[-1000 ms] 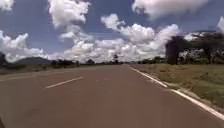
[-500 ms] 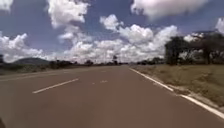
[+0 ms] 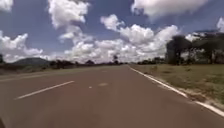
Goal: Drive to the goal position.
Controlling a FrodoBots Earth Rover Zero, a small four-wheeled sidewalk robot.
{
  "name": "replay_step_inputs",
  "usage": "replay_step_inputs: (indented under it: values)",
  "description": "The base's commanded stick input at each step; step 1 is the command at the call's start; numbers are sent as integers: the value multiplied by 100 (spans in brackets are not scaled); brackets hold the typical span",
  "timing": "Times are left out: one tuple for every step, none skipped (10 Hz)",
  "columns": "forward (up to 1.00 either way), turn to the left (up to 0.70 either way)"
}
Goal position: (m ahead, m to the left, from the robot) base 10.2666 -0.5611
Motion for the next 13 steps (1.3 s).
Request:
replay_step_inputs:
  values:
    - [100,0]
    - [100,0]
    - [100,0]
    - [100,0]
    - [100,-1]
    - [100,-10]
    - [100,-40]
    - [100,-40]
    - [100,-40]
    - [100,-40]
    - [100,-40]
    - [100,-31]
    - [100,-20]
